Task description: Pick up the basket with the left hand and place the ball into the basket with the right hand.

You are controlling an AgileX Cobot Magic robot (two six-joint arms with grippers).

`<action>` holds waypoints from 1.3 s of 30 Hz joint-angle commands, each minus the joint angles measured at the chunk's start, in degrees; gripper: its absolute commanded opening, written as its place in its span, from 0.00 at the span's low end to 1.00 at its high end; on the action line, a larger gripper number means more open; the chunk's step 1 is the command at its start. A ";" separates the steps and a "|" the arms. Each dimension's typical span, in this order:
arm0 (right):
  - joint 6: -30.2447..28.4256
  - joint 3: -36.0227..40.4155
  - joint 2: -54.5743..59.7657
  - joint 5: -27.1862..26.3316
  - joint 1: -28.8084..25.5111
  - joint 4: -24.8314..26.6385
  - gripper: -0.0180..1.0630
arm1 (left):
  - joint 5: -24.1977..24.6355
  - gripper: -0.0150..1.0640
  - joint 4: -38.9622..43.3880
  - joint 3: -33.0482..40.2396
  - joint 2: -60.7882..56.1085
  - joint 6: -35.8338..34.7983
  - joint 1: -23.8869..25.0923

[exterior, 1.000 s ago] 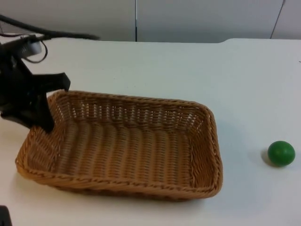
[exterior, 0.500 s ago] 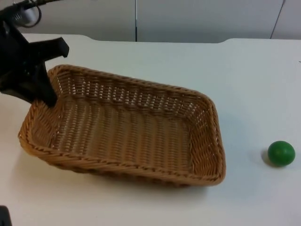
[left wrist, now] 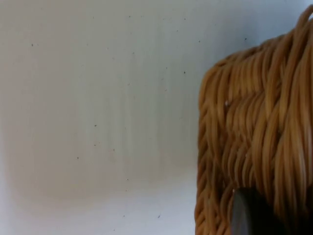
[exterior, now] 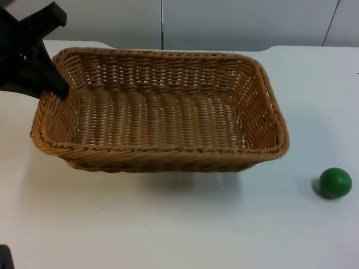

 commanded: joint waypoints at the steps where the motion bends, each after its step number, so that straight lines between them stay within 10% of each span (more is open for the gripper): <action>1: 0.15 0.34 0.50 -0.55 0.17 -0.09 0.01 | 0.40 0.01 -2.18 -0.27 -0.85 0.17 0.11; 39: 0.15 0.34 0.50 -0.55 0.17 -0.09 0.01 | -0.22 0.01 -0.73 -0.27 -0.85 0.17 0.11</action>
